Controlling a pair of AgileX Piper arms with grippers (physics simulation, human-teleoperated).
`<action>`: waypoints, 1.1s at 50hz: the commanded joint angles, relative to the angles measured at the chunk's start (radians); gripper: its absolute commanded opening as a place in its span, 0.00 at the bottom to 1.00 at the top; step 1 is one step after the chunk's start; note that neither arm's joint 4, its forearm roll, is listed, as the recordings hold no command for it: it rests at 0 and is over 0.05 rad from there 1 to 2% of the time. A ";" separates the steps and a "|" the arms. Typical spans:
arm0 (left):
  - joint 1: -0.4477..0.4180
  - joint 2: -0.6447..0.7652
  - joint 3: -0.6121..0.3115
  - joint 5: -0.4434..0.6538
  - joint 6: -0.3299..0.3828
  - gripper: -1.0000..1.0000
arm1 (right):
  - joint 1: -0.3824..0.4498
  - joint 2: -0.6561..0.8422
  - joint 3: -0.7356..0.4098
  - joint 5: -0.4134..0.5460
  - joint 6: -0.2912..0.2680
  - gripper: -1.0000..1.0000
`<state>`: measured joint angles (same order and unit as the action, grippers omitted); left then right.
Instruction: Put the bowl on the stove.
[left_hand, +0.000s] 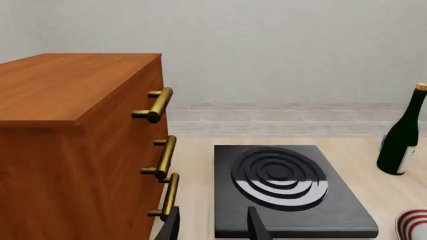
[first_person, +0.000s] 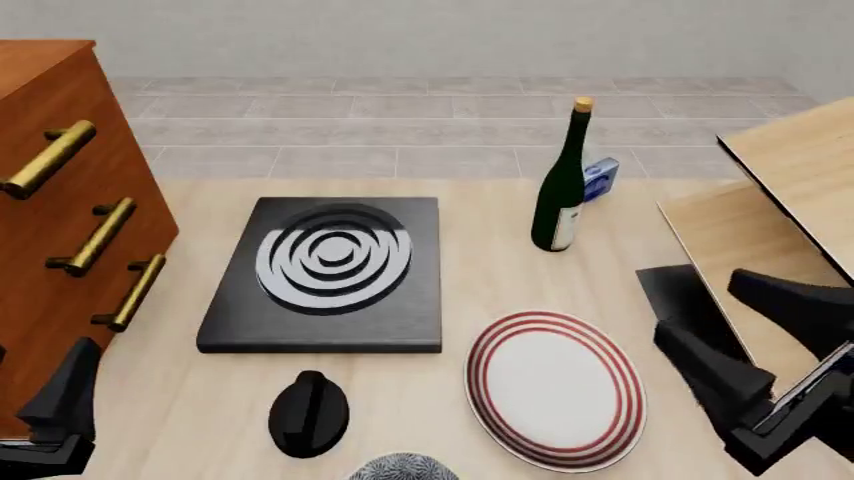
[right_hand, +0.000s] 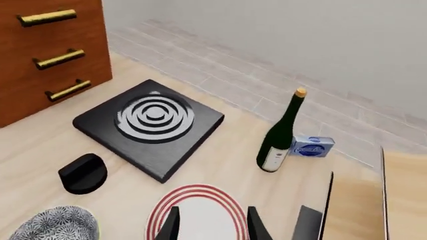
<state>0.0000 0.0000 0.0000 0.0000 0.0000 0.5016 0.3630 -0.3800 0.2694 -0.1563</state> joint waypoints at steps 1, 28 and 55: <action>0.000 0.000 0.000 0.000 0.000 1.00 | 0.160 0.132 -0.085 0.092 -0.040 1.00; 0.000 0.000 0.000 0.000 0.000 1.00 | 0.399 0.470 -0.296 0.191 0.000 1.00; 0.000 0.000 0.000 0.000 0.000 1.00 | 0.612 0.663 -0.398 0.179 0.140 1.00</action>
<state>0.0000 0.0000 0.0000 0.0000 0.0000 1.0456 0.9624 -0.7510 0.4509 -0.0663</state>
